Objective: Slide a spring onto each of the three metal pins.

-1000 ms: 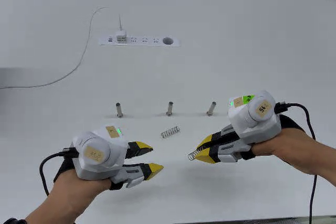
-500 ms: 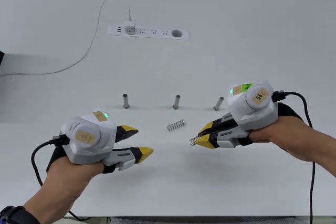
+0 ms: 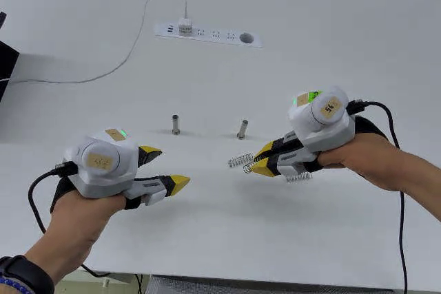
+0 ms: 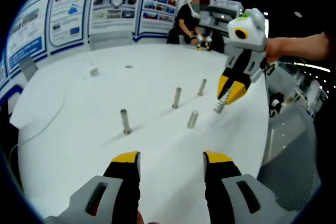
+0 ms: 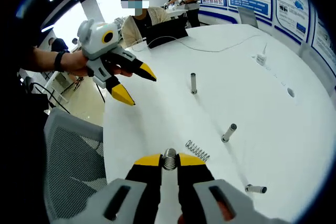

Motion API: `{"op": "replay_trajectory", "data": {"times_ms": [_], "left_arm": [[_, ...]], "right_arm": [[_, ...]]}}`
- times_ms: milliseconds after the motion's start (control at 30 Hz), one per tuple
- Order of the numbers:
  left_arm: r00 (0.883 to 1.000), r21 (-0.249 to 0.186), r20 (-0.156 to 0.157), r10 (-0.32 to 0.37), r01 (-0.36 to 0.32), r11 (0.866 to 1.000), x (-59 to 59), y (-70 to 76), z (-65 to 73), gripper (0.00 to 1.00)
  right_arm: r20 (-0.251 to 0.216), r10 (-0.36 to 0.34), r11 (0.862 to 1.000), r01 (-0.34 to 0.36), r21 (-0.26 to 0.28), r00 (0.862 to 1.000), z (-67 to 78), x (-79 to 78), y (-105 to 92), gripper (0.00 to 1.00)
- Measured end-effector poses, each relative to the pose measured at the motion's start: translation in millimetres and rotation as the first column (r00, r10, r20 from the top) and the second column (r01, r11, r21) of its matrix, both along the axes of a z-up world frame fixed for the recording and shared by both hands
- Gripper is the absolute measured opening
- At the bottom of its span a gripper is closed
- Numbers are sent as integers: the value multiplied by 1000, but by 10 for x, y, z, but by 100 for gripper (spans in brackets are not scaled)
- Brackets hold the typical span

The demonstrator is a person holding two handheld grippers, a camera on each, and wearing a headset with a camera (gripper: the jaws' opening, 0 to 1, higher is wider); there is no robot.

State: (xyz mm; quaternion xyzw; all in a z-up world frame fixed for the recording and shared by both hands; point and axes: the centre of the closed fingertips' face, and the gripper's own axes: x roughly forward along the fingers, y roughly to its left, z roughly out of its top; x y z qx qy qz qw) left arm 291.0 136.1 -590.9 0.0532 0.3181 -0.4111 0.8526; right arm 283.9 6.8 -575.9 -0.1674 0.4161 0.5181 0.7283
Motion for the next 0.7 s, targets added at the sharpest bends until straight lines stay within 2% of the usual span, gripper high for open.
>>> {"op": "replay_trajectory", "data": {"times_ms": [200,700], "left_arm": [[999,4,-2,41,-41,999,33,119,7,52],[996,1,-6,90,-90,996,56,283,36,57]], "right_arm": [[10,35,999,-35,-4,999,23,135,139,12],[37,86,996,-84,-35,996,7,443,347,12]]}}
